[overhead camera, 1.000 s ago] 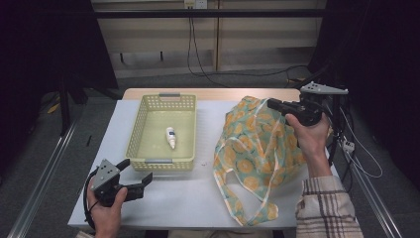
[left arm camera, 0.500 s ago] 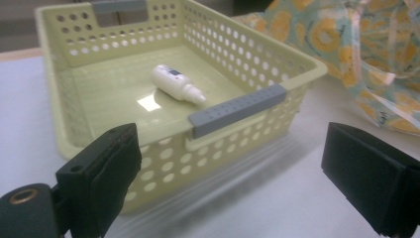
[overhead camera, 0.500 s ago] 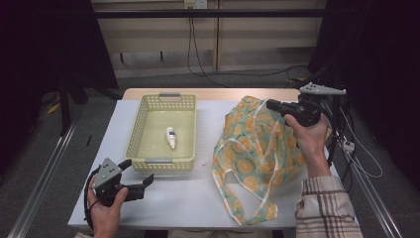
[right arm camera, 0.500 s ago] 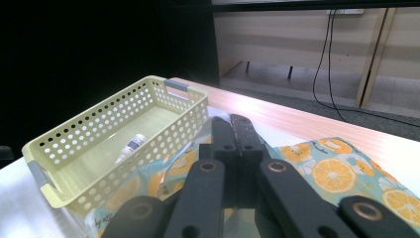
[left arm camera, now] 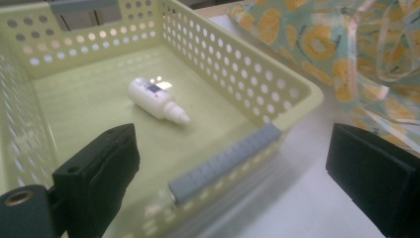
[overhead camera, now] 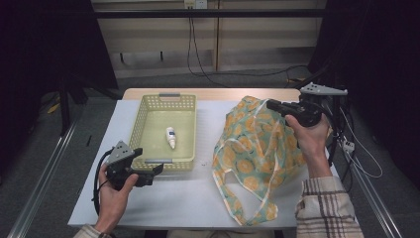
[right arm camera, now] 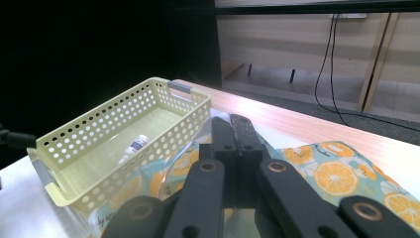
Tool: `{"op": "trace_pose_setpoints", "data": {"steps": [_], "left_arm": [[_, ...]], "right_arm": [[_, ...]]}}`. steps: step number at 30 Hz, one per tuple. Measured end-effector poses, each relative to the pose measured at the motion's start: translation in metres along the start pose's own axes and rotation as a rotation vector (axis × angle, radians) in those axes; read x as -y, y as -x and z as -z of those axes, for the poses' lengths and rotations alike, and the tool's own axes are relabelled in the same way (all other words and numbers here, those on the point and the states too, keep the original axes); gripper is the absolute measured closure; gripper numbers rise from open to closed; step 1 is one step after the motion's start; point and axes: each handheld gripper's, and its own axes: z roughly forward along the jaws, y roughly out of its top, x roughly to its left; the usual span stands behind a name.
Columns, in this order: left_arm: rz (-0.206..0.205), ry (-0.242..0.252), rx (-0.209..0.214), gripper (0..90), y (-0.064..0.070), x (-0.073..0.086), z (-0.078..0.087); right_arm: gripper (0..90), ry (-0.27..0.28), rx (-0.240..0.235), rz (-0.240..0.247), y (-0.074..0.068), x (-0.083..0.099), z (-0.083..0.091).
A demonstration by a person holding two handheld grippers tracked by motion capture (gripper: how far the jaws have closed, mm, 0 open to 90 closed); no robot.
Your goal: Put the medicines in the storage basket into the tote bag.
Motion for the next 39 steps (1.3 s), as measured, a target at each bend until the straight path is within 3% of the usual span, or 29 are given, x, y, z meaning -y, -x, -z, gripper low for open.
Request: {"op": "trace_pose_setpoints", "data": {"steps": [2,6,9,12,18,23,32,39], "left_arm": [[0.005,-0.010,0.012,6.2,-0.002,-0.008,-0.004],[-0.026,-0.030,0.022,7.9,-0.005,-0.021,-0.010],[-0.015,-0.064,0.040,8.1,-0.009,-0.030,-0.017],[-0.036,-0.084,0.033,9.0,-0.012,-0.038,-0.024],[-0.034,-0.105,0.028,10.2,-0.021,-0.051,-0.039],[0.013,-0.140,0.015,13.9,-0.030,-0.058,-0.058],[0.016,-0.176,-0.030,15.8,-0.040,-0.071,-0.087],[0.055,-0.228,-0.038,18.3,-0.050,-0.073,-0.114]], "right_arm": [[90.0,-0.001,0.001,0.000,0.000,0.000,0.000],[90.0,0.001,0.001,0.002,0.000,0.000,0.000],[90.0,0.001,0.001,-0.001,0.001,0.000,-0.001],[90.0,-0.003,0.002,0.001,0.001,0.000,-0.002],[90.0,-0.004,0.001,0.001,0.001,0.000,-0.002],[90.0,-0.007,-0.001,0.003,0.001,0.001,-0.003],[90.0,-0.008,-0.005,0.001,0.002,0.001,-0.004],[90.0,-0.012,-0.008,0.003,0.001,0.001,-0.005]]}}
